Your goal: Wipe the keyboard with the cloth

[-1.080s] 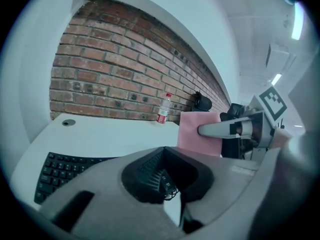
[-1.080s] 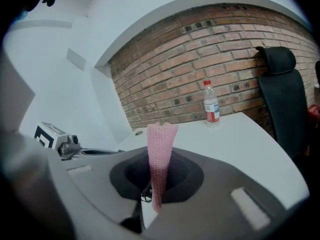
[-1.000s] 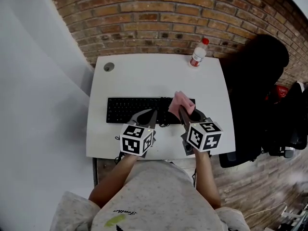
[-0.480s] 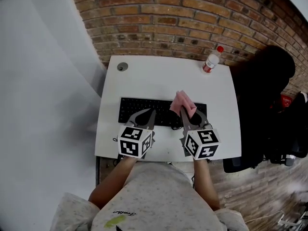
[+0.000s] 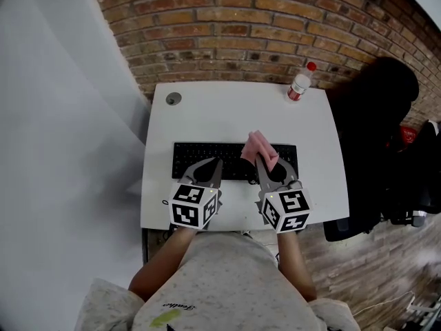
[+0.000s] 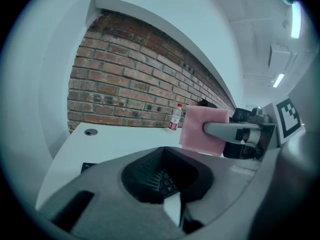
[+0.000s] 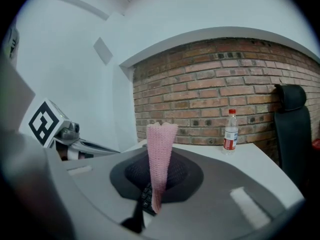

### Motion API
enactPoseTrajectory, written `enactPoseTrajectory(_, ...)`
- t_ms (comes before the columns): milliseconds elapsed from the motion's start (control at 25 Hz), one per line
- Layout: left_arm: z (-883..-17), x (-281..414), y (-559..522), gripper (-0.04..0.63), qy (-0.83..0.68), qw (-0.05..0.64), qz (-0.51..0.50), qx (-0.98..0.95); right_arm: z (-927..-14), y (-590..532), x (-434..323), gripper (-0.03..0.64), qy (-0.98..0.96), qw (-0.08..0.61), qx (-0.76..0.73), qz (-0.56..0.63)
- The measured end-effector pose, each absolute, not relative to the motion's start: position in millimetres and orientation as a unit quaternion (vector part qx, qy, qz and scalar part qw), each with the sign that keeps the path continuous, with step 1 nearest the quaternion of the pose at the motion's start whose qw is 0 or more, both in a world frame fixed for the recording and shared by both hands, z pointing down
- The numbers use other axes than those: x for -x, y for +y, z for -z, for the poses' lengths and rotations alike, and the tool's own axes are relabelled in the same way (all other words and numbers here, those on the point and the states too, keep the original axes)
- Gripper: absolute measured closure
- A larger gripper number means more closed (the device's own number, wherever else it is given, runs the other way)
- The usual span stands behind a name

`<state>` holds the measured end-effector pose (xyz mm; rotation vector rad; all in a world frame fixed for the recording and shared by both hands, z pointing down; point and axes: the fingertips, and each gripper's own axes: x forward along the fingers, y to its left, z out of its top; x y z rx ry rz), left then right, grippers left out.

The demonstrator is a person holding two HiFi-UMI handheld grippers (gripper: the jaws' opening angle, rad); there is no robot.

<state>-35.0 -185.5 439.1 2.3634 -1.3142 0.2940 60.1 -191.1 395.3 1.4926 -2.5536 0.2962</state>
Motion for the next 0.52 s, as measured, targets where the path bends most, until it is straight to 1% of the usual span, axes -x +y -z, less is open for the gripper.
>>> enactPoseTrajectory(520, -439.8, 34.2, -182.9, 0.6, -0.464, 0.208, -0.107, -0.854, -395.9, -188.7, -58.1, 0.592, -0.853, 0.085, -0.505, -0.101)
